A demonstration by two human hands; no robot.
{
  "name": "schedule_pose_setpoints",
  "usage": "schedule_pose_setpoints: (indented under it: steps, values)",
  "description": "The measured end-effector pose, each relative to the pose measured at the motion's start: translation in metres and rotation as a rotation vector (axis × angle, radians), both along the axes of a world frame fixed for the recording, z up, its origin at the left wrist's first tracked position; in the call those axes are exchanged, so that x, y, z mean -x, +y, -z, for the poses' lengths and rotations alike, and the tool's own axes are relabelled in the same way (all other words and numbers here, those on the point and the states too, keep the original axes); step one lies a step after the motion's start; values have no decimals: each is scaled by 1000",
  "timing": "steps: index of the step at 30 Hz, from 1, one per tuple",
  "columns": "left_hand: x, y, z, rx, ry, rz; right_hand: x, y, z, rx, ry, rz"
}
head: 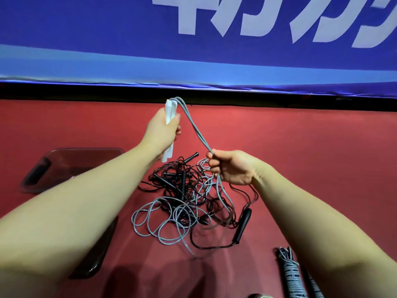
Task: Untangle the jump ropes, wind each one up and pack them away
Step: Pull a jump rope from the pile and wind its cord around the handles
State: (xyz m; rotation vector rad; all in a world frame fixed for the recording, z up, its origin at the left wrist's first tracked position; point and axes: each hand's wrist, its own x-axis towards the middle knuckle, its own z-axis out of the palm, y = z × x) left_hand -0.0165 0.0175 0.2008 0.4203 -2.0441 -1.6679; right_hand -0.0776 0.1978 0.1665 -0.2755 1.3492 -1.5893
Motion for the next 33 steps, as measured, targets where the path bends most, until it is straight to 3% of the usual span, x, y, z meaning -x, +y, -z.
schedule_pose_setpoints:
  steps: [2, 5, 7, 10, 12, 14, 17, 18, 19, 20, 22, 24, 26, 30, 33]
  values:
    - [0, -3, -3, -71, 3, 30, -6, -1, 2, 48, 11, -31]
    - [0, -10, -4, -199, -14, 49, -10, -5, -8, 73, 202, -28]
    - [0, -14, -4, -145, -47, 52, -9, -5, -12, 94, 215, -47]
    - [-2, -20, -2, -46, -112, 58, -11, -2, -16, 167, 79, -46]
    - [-2, -26, 2, -26, -167, 34, -11, -5, -16, 172, 118, 32]
    - [-3, -30, 4, -101, -203, -1, -8, -10, -18, -9, 534, 168]
    - [-3, -26, 1, -341, -175, -29, -11, -20, -11, -505, 1542, 411]
    - [-2, -22, -3, -420, -143, -42, -19, -25, -8, -541, 1714, 424]
    - [0, -20, -6, -464, -107, -62, -31, -32, -6, -538, 1737, 386]
    - [1, -18, -9, -476, -74, -85, -41, -39, -6, -518, 1613, 322]
    - [3, -17, -13, -501, -22, -126, -49, -51, -7, -414, 1141, 223]
    - [2, -19, -15, -548, -4, -131, -43, -57, -17, -283, 615, 246]
    - [-2, -22, -15, -561, 2, -88, -36, -55, -25, -206, 286, 245]
    - [-2, -25, -12, -632, 14, -75, -40, -52, -32, -153, 103, 95]
    - [-1, -24, -16, -694, 27, -35, -41, -53, -27, -85, 194, 97]
